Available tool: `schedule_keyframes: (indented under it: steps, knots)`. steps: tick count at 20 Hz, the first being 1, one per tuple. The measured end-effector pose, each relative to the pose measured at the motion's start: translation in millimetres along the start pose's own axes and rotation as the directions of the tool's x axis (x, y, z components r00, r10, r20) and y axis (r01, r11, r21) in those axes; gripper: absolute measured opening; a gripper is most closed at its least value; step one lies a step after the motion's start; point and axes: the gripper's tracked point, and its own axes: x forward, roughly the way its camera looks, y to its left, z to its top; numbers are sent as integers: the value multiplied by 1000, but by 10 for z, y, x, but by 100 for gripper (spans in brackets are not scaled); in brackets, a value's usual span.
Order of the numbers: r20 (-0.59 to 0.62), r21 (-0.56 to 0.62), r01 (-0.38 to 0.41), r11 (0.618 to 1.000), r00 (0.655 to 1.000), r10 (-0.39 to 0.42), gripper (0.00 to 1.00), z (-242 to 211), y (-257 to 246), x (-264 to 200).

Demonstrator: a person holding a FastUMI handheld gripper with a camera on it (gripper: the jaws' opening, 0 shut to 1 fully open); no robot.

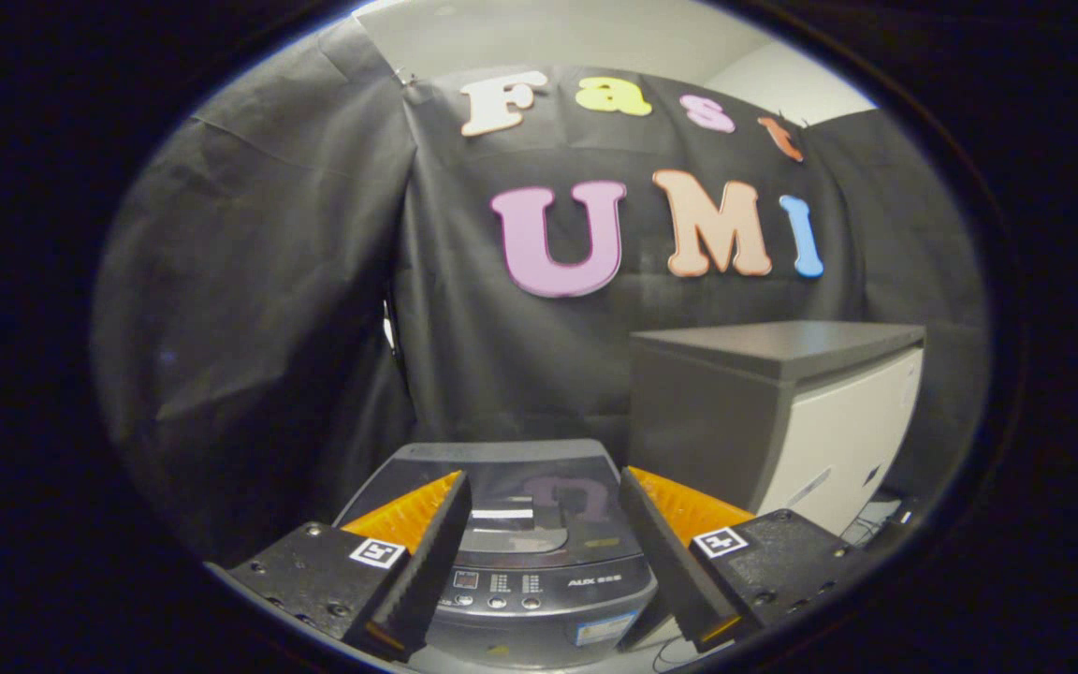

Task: Put the clothes into the washing machine and then close the washing machine lid.

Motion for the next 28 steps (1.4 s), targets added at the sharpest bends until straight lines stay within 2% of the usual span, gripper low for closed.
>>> schedule_keyframes:
  steps: [9,13,17,20,24,28]
  knots:
    - [197,-129,-90,987,974,115,96,912,153,-783]
    - [249,-160,-96,982,959,134,96,1219,49,-1166]
    - [248,-129,-53,990,965,84,96,1308,-278,-1408]
    - [178,-61,44,997,984,-32,96,1160,-723,-1503]
    - [217,-71,135,988,969,-117,96,1228,-1151,-1683]
    - [191,36,113,993,975,-118,96,1053,-1343,-1686]
